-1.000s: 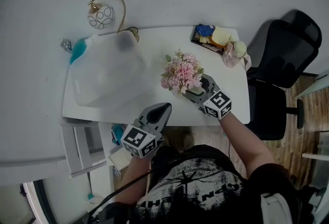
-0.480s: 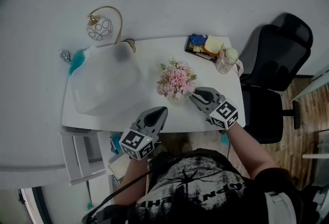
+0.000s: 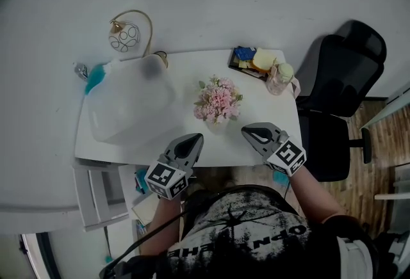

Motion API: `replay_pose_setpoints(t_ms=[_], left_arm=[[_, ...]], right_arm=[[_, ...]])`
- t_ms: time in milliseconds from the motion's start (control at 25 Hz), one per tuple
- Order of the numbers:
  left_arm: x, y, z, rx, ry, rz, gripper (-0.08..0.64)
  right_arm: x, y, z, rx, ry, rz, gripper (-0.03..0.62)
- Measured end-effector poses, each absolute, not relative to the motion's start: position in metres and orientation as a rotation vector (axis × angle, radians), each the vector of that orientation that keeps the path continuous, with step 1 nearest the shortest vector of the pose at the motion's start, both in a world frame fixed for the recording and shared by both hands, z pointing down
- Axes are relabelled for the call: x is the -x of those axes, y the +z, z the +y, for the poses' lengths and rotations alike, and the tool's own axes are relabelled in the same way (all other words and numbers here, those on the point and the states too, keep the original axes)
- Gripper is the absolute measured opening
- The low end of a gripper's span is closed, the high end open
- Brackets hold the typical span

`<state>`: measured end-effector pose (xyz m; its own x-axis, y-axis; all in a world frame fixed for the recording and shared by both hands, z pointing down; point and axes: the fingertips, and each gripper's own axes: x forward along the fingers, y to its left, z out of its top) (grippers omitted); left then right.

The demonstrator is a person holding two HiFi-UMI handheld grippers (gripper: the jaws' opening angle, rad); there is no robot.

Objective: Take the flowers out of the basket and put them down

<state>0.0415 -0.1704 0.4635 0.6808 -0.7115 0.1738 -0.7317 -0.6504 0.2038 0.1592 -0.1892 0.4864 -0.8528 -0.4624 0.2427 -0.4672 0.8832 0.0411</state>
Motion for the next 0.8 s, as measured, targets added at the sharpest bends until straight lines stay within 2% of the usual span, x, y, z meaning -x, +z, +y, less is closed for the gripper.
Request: replay_pose_setpoints(t_ms=[800], left_arm=[[-0.0448, 0.4681, -0.1725, -2.639, 0.135, -1.17, 0.014]], right_arm=[[-0.1564, 0.4936, -0.1913, -0.749, 0.101, -2.818, 0.015]])
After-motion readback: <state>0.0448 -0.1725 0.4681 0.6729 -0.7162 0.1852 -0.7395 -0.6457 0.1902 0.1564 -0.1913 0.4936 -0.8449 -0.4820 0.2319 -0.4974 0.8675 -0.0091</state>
